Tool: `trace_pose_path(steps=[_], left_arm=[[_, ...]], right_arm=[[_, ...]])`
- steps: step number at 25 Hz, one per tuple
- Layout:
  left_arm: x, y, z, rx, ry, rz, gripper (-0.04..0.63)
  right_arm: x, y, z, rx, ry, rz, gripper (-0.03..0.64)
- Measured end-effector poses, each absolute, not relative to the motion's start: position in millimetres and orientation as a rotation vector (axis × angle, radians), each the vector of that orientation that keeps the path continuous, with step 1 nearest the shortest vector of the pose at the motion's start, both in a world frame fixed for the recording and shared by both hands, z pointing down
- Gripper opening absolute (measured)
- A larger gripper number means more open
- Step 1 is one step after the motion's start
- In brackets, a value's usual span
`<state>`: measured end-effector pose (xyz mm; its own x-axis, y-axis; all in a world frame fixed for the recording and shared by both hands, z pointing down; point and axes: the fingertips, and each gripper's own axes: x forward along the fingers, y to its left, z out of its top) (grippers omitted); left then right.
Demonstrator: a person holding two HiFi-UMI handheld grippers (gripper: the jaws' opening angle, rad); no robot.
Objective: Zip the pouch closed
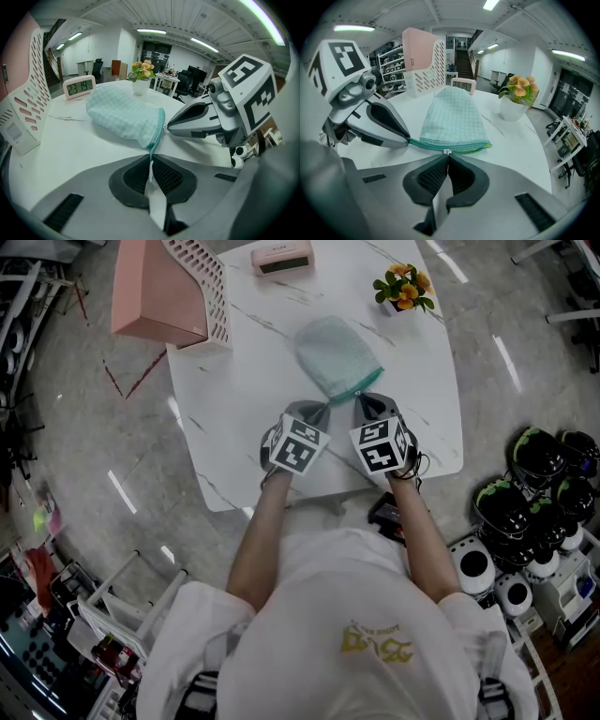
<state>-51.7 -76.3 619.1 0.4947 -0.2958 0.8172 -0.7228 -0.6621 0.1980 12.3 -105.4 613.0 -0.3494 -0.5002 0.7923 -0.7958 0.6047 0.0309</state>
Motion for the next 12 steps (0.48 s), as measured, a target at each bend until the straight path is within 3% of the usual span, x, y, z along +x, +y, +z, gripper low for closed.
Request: trace_pose_path(steps=[12], left_arm=[[-63,-82,620,2.195,-0.879,1.057,0.038]], right_arm=[[27,-117,615,1.073,-1.994,0.473,0.017]])
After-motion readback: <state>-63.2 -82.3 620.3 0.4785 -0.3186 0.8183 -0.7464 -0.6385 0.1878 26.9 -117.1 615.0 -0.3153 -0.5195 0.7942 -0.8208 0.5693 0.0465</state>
